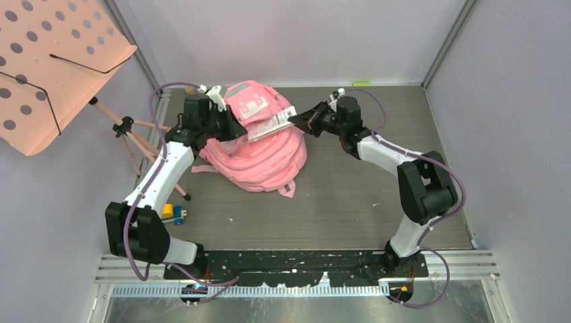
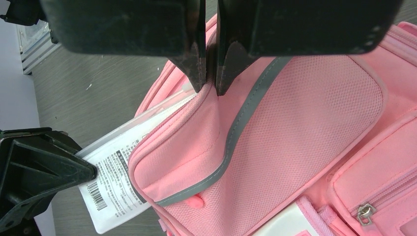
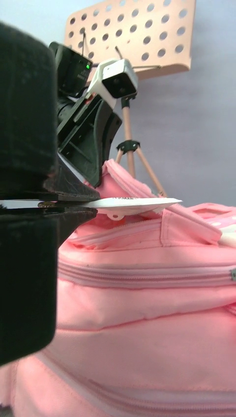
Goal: Pack the student bag
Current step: Place the stationery in the student bag.
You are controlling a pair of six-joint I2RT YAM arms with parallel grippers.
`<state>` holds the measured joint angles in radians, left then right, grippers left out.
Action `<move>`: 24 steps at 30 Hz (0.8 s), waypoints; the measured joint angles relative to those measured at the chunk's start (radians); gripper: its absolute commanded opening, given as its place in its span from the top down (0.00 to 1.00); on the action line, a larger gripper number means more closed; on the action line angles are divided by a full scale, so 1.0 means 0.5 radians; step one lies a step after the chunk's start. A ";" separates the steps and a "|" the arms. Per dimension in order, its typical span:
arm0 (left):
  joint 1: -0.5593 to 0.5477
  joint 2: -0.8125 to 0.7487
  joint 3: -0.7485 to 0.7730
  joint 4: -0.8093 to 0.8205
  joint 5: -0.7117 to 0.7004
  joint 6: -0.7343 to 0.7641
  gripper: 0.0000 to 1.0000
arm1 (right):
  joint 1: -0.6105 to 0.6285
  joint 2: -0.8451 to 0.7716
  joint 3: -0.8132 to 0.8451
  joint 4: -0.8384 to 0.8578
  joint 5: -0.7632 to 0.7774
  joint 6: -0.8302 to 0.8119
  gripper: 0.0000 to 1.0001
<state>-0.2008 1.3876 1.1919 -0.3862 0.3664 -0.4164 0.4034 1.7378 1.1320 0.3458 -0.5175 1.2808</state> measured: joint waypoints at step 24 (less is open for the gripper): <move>0.013 0.000 0.000 0.016 0.009 -0.008 1.00 | 0.400 0.297 0.169 0.171 0.385 0.233 0.99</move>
<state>-0.1944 1.3876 1.1919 -0.3782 0.3710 -0.4202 0.6033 1.8862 1.2163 0.4313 -0.3252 1.3975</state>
